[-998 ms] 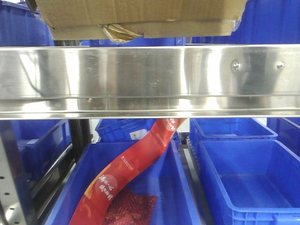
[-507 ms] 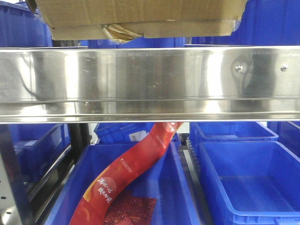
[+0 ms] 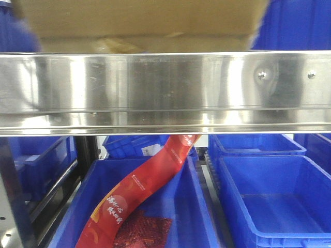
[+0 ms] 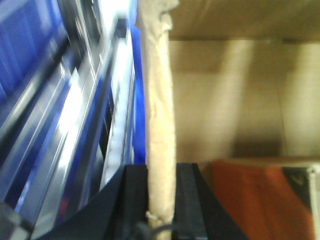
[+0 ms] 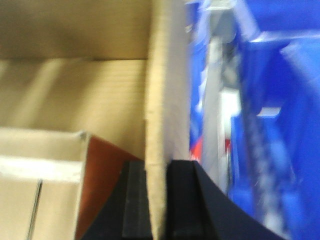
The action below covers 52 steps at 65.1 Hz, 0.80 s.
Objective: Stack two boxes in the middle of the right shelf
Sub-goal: 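Push the boxes forward onto the middle shelf with both grippers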
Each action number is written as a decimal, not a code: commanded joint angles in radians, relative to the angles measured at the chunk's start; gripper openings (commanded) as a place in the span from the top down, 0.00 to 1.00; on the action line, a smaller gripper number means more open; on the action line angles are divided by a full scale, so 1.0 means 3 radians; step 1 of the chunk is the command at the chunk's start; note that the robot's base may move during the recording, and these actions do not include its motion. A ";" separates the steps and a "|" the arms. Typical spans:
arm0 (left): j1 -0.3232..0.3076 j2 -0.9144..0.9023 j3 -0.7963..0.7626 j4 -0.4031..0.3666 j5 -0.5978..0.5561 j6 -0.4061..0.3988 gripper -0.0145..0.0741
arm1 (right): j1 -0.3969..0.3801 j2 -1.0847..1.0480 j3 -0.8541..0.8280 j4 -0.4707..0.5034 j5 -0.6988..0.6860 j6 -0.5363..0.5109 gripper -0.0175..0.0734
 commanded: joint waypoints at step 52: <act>0.0159 0.0031 -0.0030 -0.0278 -0.0123 0.0192 0.40 | 0.0122 0.0195 -0.0111 -0.0710 -0.0249 0.0479 0.35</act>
